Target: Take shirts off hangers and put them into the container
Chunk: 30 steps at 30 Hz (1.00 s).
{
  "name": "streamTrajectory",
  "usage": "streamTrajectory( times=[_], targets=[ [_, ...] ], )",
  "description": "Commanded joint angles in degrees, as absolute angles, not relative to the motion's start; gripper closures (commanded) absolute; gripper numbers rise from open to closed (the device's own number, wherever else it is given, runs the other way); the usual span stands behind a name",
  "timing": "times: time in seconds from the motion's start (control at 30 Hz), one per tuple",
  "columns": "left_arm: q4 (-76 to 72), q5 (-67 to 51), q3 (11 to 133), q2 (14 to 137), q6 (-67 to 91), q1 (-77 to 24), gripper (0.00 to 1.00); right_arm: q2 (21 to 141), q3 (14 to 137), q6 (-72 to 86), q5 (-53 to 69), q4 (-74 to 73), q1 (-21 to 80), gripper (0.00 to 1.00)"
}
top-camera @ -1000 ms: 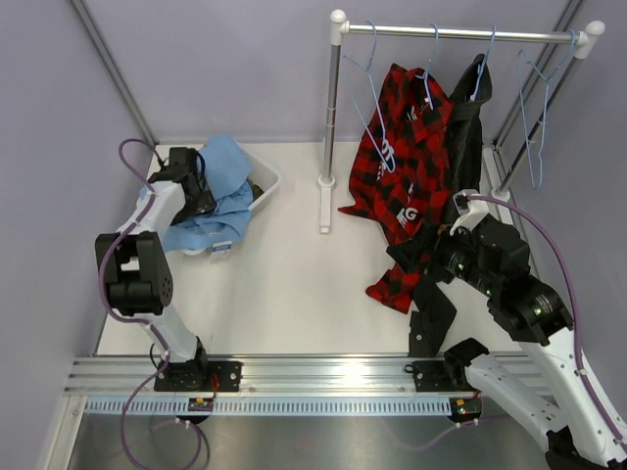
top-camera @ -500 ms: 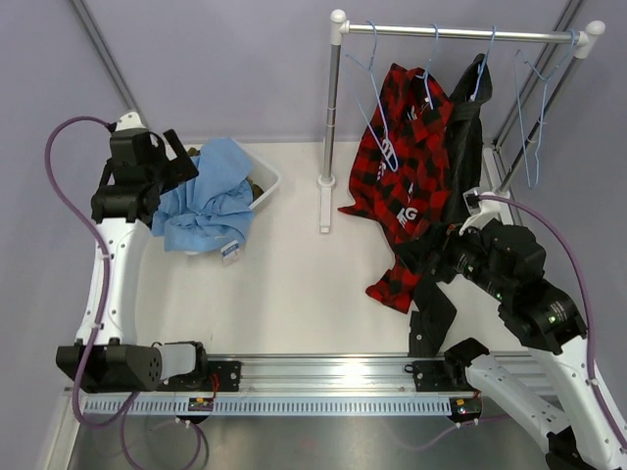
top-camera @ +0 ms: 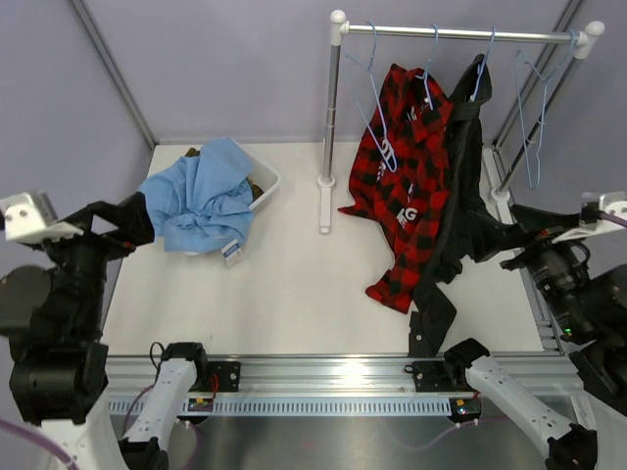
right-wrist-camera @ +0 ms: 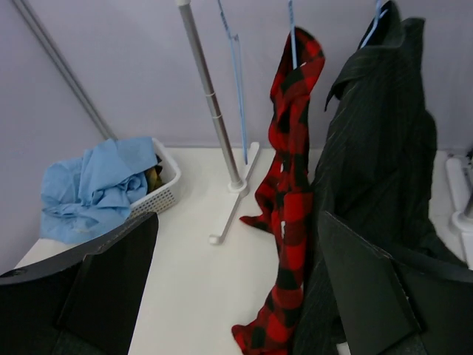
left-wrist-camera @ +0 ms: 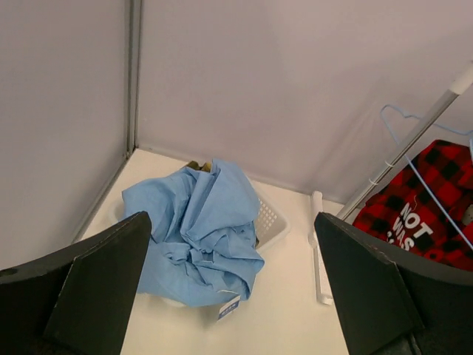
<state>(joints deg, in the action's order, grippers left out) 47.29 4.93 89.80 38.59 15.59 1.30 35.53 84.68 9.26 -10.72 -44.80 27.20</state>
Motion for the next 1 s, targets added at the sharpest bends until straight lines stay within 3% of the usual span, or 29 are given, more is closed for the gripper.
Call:
streamTrajectory(
  times=[0.0,0.13,0.37,0.97],
  targets=[
    [51.76,11.39,87.55,35.70,13.62,0.09,0.01,33.05,85.34,1.94,-16.61,-43.51,27.07,0.01],
    [54.66,17.92,84.56,30.86,14.23,-4.30,0.01,28.92,84.11,0.97,-18.63,-43.33,27.07,0.01],
    [59.40,18.28,82.27,25.41,14.59,-8.00,0.01,23.82,79.98,0.62,-19.34,-43.77,27.07,0.00],
    [62.31,21.01,81.21,23.64,13.18,-10.63,0.01,22.59,78.92,0.70,-18.98,-43.51,27.07,0.01]
  ],
)
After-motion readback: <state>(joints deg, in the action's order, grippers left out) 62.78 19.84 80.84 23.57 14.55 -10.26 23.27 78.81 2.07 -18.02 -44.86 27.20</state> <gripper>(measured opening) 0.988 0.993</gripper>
